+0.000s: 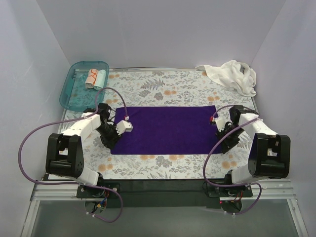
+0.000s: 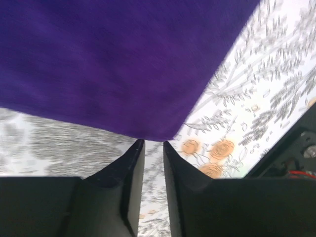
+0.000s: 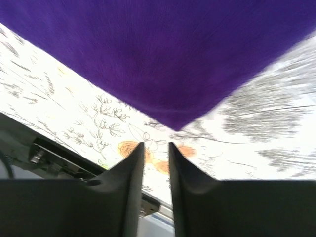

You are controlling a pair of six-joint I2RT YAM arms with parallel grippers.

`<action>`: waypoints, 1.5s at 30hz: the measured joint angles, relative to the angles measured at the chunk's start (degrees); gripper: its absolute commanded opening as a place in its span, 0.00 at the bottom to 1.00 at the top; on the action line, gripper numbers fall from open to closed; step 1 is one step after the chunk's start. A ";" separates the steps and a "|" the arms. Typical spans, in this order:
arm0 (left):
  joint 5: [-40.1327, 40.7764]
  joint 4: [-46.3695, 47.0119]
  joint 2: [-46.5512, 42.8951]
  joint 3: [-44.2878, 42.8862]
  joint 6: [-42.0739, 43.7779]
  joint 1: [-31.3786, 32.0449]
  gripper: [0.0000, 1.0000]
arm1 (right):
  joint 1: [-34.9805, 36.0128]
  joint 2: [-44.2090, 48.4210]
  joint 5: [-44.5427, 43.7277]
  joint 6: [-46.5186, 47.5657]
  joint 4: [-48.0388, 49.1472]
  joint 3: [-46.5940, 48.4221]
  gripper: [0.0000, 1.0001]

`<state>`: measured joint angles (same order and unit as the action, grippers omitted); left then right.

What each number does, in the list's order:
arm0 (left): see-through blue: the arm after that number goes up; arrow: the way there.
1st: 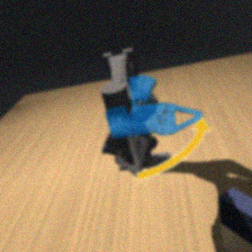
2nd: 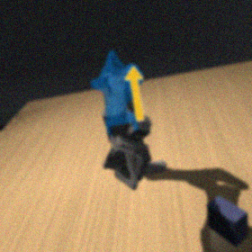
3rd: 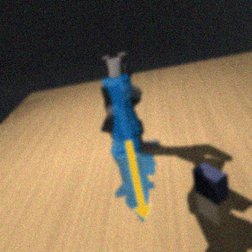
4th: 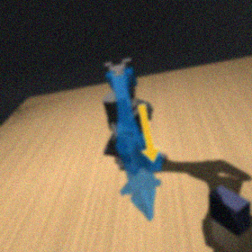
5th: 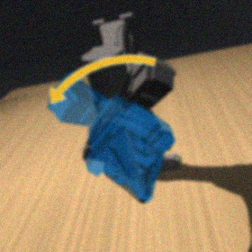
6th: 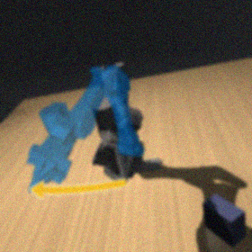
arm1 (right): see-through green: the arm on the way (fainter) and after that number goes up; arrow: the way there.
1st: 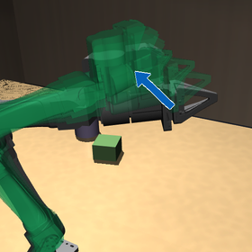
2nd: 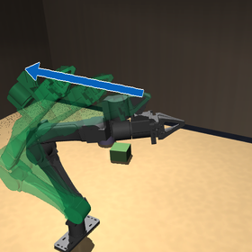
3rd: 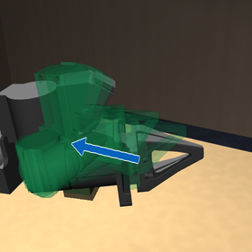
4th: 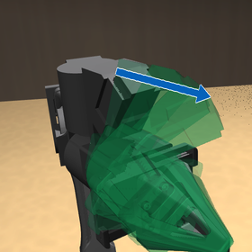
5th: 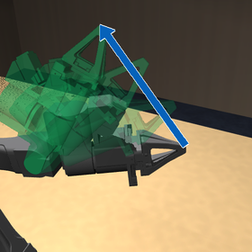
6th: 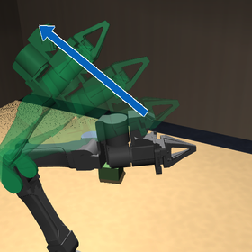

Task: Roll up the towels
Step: Flatten the towel

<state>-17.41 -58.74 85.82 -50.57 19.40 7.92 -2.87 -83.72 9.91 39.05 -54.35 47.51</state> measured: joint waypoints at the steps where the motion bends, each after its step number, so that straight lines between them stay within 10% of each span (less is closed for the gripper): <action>1: -0.59 -0.39 0.00 -1.81 -0.33 0.00 0.25 | 0.00 0.02 0.46 -0.13 -0.63 1.51 0.32; 20: -6.10 13.84 10.93 -24.46 -15.19 -1.95 0.41 | -0.55 -25.81 8.66 -10.95 2.27 42.16 0.34; 32: -6.27 16.79 18.91 -28.76 -20.79 -6.43 0.51 | -0.55 -36.98 7.96 -17.05 6.71 51.34 0.41; 40: -6.14 17.44 20.63 -30.73 -20.70 -6.49 0.52 | -0.55 -42.34 8.11 -18.49 7.87 52.26 0.20; 45: -6.12 17.16 23.39 -30.93 -20.70 -6.69 0.52 | -0.55 -43.04 8.20 -19.34 8.24 52.68 0.30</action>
<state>-23.53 -41.58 109.21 -81.49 -1.30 1.23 -3.42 -126.76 18.11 19.70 -46.11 100.18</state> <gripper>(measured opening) 0.524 0.281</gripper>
